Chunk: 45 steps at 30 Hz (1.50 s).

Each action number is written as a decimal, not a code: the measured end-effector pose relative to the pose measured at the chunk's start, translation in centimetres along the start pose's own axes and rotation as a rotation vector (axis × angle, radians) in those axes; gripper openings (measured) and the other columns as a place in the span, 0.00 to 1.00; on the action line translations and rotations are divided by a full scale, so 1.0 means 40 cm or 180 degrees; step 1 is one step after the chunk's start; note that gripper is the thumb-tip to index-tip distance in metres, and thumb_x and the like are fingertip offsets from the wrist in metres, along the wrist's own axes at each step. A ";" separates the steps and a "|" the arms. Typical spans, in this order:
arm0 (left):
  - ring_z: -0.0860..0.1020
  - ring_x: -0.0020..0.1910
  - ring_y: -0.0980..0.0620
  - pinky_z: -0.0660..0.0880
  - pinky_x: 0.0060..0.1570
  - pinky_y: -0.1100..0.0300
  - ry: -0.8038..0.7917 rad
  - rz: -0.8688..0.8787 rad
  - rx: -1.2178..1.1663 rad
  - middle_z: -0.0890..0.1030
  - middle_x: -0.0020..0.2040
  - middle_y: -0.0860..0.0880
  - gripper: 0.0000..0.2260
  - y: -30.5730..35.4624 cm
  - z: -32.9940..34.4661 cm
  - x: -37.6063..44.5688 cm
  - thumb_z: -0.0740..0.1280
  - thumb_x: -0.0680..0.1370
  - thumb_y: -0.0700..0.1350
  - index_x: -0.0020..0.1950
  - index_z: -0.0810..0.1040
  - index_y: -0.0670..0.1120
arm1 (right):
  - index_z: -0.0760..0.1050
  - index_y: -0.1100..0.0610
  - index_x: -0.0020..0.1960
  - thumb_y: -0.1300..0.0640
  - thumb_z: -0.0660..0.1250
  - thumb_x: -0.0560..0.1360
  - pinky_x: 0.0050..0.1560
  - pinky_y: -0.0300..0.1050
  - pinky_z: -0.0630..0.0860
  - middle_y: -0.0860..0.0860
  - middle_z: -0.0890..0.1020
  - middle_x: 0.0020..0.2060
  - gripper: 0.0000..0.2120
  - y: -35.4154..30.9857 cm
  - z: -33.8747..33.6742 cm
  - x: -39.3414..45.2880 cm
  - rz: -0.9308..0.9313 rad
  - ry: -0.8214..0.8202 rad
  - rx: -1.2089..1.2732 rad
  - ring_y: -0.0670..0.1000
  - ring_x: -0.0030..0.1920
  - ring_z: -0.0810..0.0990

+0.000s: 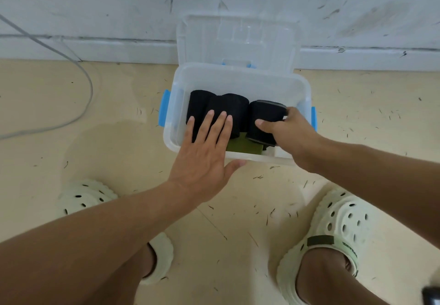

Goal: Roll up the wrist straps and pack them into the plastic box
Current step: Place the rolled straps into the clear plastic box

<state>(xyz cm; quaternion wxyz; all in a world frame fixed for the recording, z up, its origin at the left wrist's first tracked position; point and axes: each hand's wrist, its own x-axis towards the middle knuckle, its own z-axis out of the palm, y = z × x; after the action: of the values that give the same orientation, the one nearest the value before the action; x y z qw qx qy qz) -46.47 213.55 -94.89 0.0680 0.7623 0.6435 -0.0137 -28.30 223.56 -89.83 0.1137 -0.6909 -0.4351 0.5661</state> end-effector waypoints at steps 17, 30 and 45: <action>0.52 0.84 0.43 0.51 0.81 0.37 -0.0139 0.0019 0.0030 0.56 0.85 0.45 0.39 -0.001 0.001 0.003 0.42 0.82 0.69 0.85 0.54 0.46 | 0.77 0.59 0.61 0.46 0.65 0.83 0.59 0.54 0.83 0.55 0.85 0.54 0.17 -0.025 0.030 0.093 -0.0057 -0.0186 -0.0858 0.56 0.48 0.87; 0.54 0.84 0.41 0.54 0.80 0.36 -0.0124 0.0008 0.0040 0.59 0.84 0.44 0.38 0.003 -0.005 0.002 0.42 0.83 0.69 0.84 0.57 0.46 | 0.66 0.54 0.76 0.54 0.67 0.79 0.69 0.53 0.68 0.55 0.68 0.71 0.26 -0.161 -0.016 0.081 -0.2137 0.0898 -0.2302 0.58 0.69 0.72; 0.57 0.83 0.40 0.56 0.79 0.35 -0.0130 -0.0002 0.0017 0.60 0.84 0.43 0.36 0.004 0.002 0.004 0.44 0.83 0.69 0.84 0.60 0.47 | 0.64 0.60 0.75 0.58 0.67 0.76 0.64 0.56 0.68 0.61 0.70 0.67 0.30 -0.248 -0.042 0.279 -0.1885 0.1544 -0.3453 0.63 0.66 0.70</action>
<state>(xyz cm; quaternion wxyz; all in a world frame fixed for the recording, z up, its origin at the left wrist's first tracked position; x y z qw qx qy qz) -46.26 213.68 -94.97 0.0791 0.7618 0.6422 -0.0309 -31.73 238.16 -90.44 -0.0047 -0.6093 -0.7919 0.0401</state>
